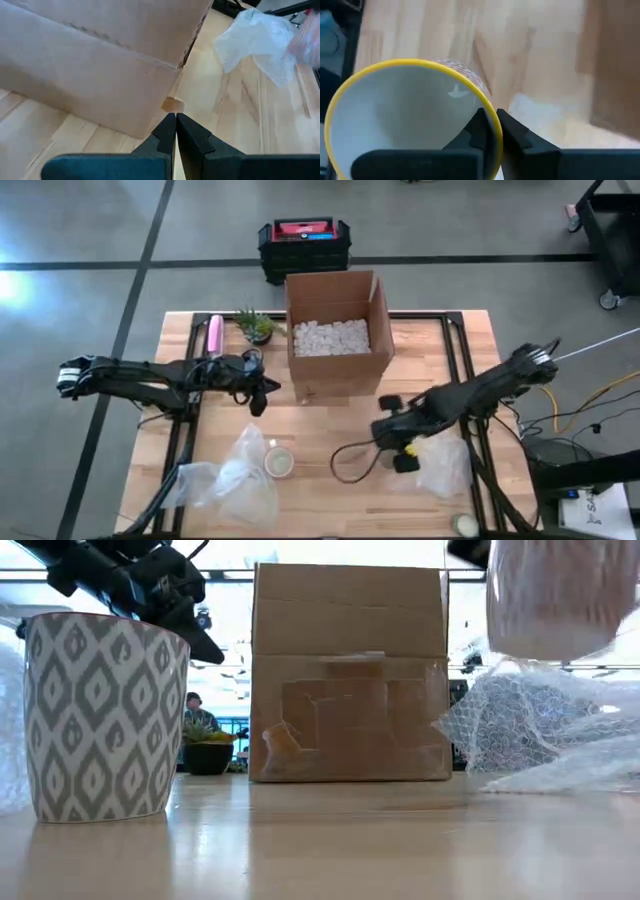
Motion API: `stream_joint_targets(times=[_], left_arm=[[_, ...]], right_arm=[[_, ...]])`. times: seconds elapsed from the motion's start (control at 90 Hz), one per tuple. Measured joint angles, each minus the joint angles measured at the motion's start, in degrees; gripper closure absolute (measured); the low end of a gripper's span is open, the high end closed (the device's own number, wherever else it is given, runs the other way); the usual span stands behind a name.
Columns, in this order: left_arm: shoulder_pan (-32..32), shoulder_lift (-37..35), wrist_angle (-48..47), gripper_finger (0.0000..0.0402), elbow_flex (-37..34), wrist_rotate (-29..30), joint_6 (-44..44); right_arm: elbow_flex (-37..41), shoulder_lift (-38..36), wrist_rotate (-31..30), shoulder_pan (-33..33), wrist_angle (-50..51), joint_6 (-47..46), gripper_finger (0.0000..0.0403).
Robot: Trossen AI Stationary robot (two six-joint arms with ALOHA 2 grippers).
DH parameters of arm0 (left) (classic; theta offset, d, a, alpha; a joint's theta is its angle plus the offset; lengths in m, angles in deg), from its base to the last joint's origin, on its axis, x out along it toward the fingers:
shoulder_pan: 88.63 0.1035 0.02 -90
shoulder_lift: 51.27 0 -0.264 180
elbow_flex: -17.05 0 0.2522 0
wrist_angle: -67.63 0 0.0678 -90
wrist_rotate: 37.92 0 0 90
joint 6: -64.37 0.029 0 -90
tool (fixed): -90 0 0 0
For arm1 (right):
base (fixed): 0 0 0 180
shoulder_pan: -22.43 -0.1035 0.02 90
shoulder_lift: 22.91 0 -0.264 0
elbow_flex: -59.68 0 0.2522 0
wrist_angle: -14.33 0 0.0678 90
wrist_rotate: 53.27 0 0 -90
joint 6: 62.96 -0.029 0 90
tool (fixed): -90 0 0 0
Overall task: Wrap mug
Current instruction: Move the orange mug to the top right of the table
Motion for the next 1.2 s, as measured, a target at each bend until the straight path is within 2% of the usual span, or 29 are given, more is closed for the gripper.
stream_joint_targets(times=[0.156, 0.256, 0.422, 0.578, 0.656, 0.778, 0.889, 1.0, 1.2], left_arm=[[0.0, 0.0, 0.2, 0.0402, 0.0, 0.0, 0.0], [0.0, 0.0, 0.9, 0.0402, 0.0, 0.0, 0.0], [0.0, 0.0, 1.3, 0.0402, 0.0, 0.0, -0.2], [0.0, 0.0, 1.3, 0.0402, 0.0, 0.0, -0.2], [0.0, 0.0, 1.3, 0.0402, 0.0, 0.0, -0.5], [-0.1, 0.0, 1.3, 0.0402, 0.0, -0.1, -1.4], [-0.2, 0.0, 1.3, 0.0402, 0.0, -0.2, -1.5], [-0.2, 0.0, 1.3, 0.0402, 0.0, -0.2, -1.5], [-0.2, 0.0, 1.3, 0.0402, 0.0, -0.2, -1.5]], right_arm=[[1.6, -6.6, -12.3, 4.7, 12.9, -8.3, 0.0400], [4.3, -9.5, -15.7, 9.7, 14.0, -12.4, 0.0401], [13.9, -11.3, -14.9, 21.8, 12.2, -9.8, 0.0402], [24.5, -12.0, -7.1, 33.3, 0.8, -0.9, 0.0402], [27.4, -12.1, -4.9, 38.2, -3.8, 2.5, 0.0402], [30.8, -11.9, -4.4, 44.7, -5.2, 6.6, 0.0402], [32.3, -11.9, -1.9, 48.1, -7.5, 8.7, 0.0402], [32.7, -11.8, -1.6, 48.7, -7.8, 9.0, 0.0393], [31.5, -11.8, -2.1, 48.7, -6.7, 9.3, 0.0325]])
